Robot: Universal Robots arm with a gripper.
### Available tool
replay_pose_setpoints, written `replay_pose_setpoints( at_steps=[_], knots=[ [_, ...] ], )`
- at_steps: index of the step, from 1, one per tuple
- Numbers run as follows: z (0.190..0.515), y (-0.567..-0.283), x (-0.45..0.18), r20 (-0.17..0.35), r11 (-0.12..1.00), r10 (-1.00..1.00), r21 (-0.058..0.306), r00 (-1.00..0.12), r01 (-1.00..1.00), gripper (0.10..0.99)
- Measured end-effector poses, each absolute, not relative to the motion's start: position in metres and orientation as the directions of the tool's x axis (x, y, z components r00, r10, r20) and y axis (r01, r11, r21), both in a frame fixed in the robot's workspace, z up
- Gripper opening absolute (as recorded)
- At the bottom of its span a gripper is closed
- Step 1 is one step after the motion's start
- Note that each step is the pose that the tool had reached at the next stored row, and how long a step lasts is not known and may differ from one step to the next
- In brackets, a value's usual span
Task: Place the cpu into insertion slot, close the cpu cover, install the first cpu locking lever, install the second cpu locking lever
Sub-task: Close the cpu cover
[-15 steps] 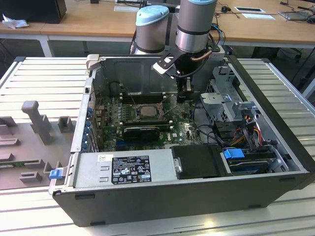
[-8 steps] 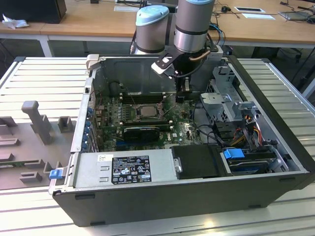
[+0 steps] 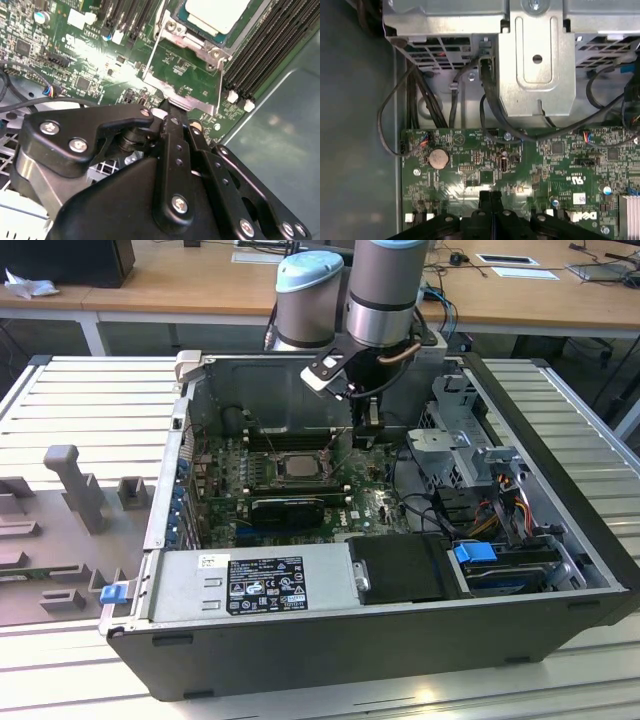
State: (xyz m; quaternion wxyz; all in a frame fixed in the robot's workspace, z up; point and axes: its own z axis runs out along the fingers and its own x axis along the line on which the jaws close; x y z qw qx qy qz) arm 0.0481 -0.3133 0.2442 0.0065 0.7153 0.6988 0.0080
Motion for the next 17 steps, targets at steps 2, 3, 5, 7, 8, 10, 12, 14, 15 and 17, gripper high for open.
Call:
replay_pose_setpoints(
  at_steps=[2, 3, 5, 7, 8, 10, 12, 14, 15, 17],
  knots=[
    [0.244, -0.313, 0.046, 0.002, -0.023, 1.0, 0.021, 0.023, 1.0, 0.106],
    [0.244, -0.313, 0.043, 0.002, -0.023, 1.0, 0.021, 0.023, 1.0, 0.106],
    [0.244, -0.313, 0.038, 0.002, -0.023, 1.0, 0.021, 0.023, 1.0, 0.106],
    [0.244, -0.313, 0.032, 0.002, -0.023, 1.0, 0.021, 0.023, 1.0, 0.106],
    [0.244, -0.313, 0.03, 0.002, -0.023, 1.0, 0.021, 0.023, 1.0, 0.106],
    [0.244, -0.313, 0.022, 0.001, -0.023, 1.0, 0.021, 0.023, 1.0, 0.106],
    [0.243, -0.313, 0.014, 0.001, -0.023, 1.0, 0.021, 0.023, 1.0, 0.106],
    [0.243, -0.313, 0.007, 0.001, -0.023, 1.0, 0.021, 0.023, 1.0, 0.106],
    [0.243, -0.313, 0.005, 0.001, -0.023, 1.0, 0.021, 0.023, 1.0, 0.106],
    [0.242, -0.313, -0.002, 0.001, -0.023, 1.0, 0.021, 0.023, 1.0, 0.106]
  ],
)
